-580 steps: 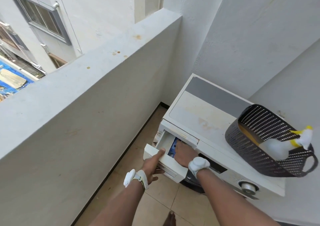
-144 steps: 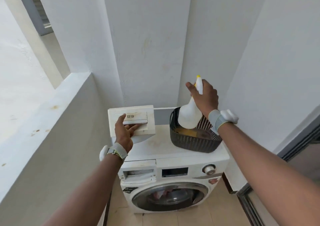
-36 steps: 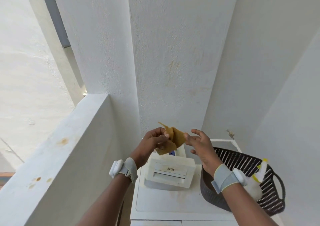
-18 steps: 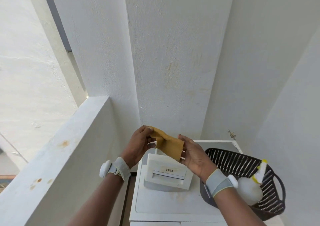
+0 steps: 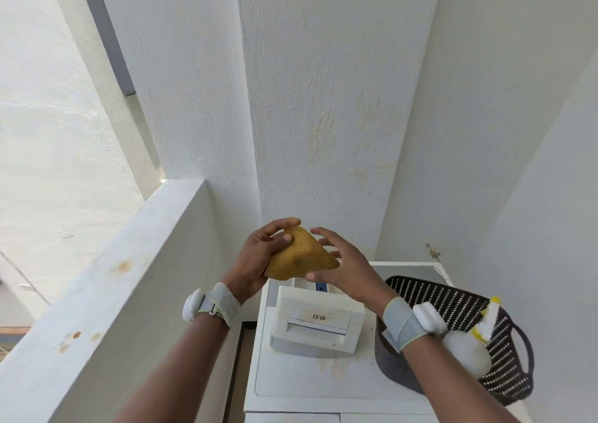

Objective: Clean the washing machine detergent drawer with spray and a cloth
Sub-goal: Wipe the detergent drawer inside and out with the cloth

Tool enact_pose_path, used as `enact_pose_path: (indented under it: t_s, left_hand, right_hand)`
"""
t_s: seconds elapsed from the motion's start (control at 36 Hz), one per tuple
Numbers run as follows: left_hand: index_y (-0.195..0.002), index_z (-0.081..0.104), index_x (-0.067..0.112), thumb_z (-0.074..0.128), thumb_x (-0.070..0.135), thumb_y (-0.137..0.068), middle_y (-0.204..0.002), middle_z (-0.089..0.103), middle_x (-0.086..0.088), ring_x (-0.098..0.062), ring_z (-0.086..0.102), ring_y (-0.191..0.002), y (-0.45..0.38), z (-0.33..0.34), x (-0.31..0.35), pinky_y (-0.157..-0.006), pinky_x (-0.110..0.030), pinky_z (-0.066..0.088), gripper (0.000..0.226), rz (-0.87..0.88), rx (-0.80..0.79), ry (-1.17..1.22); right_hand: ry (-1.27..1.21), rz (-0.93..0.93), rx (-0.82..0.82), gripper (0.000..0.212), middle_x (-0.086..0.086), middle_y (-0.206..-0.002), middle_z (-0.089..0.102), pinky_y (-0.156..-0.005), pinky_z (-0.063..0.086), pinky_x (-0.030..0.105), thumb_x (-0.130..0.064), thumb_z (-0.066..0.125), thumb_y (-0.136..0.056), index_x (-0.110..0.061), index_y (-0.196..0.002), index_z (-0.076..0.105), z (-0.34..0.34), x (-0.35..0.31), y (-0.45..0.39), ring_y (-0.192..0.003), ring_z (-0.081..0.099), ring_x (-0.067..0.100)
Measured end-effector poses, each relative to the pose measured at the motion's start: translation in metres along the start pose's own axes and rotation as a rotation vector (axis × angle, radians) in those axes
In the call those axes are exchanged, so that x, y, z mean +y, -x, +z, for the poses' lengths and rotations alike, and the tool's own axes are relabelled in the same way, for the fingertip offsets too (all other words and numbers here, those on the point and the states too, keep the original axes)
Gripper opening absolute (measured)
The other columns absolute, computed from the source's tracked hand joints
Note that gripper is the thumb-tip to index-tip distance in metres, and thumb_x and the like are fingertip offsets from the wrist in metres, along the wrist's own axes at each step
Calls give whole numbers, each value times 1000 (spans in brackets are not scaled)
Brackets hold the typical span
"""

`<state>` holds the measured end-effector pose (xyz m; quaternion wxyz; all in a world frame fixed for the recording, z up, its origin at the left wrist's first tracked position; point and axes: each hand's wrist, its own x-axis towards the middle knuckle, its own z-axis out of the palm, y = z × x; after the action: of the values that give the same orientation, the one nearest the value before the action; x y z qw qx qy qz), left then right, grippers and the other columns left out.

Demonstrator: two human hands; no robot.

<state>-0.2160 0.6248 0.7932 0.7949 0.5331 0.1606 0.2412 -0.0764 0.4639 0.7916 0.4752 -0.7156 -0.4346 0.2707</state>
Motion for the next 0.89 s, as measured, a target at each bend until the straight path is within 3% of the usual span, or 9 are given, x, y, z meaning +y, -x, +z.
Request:
enact_pose_path:
  t_s: [0.08,0.14,0.25,0.42,0.53,0.64,0.72,0.81,0.89]
  left_hand:
    - [-131,70,5,68,1,-92,-124,72,-17,-28,70,-104,-3,-4,6,-87,-37,63,40,-70,-53,87]
    - [-131,70,4,73,-3,-85,-118,73,-18,-28,70,-102,-3,-7,11,-86,-36,63,47,-83,-70,50]
    - [-121,76,11,86,-1,-77,-111,69,-11,-27,66,-98,-3,-11,15,-85,-34,60,47,-39,-34,-385]
    - [-88,80,21,87,26,-84,-84,73,0,-20,68,-82,-11,-7,13,-69,-29,56,9,125,2,-955]
    - [-87,78,20,85,31,-87,-107,63,-9,-26,64,-96,-18,1,18,-79,-33,57,14,99,-73,-941]
    - [-103,75,20,85,36,-87,-119,64,-3,-23,64,-108,-22,0,6,-87,-36,58,24,70,-92,-843]
    - [-132,64,23,89,43,-81,-137,57,2,-17,54,-125,-21,-17,-19,-100,-34,48,61,14,-51,-897]
    - [-154,43,19,94,43,-74,-148,48,1,-18,46,-134,-12,-42,-52,-111,-34,41,98,-185,-134,-1014]
    - [-145,50,15,97,29,-71,-133,55,2,-25,54,-129,-1,-63,-91,-106,-32,45,89,-271,-120,-1116]
  right_hand:
    - [-48,-20,-14,82,4,-121,66,-87,61,37,-19,91,-76,-57,-137,51,-1,-5,-5,-106,68,21]
    - [17,-6,69,59,3,-107,74,-84,62,38,-17,85,-82,-48,-128,64,-2,-8,-7,-95,72,19]
    - [243,26,114,13,-8,-94,77,-82,55,31,-22,74,-93,-27,-102,81,-13,-12,-11,-91,70,10]
    - [312,94,20,16,-6,-104,76,-97,56,42,-25,66,-99,-25,-110,78,-21,-17,-15,-100,69,14]
    - [303,78,-35,53,-10,-121,64,-86,51,30,-43,77,-90,-36,-138,56,-11,-24,-10,-108,64,16]
    - [433,102,155,9,-1,-80,71,-68,53,34,-30,79,-87,-24,-84,72,-2,-8,-10,-77,68,20]
    - [457,146,373,23,4,-69,63,-56,40,32,-15,61,-93,-16,-70,57,2,13,-6,-70,63,27]
    - [505,201,477,19,9,-80,67,-58,39,32,-4,47,-93,-17,-91,62,10,35,3,-74,61,30]
    - [607,254,491,49,13,-102,71,-69,50,36,-6,46,-94,-23,-139,56,25,53,8,-89,65,35]
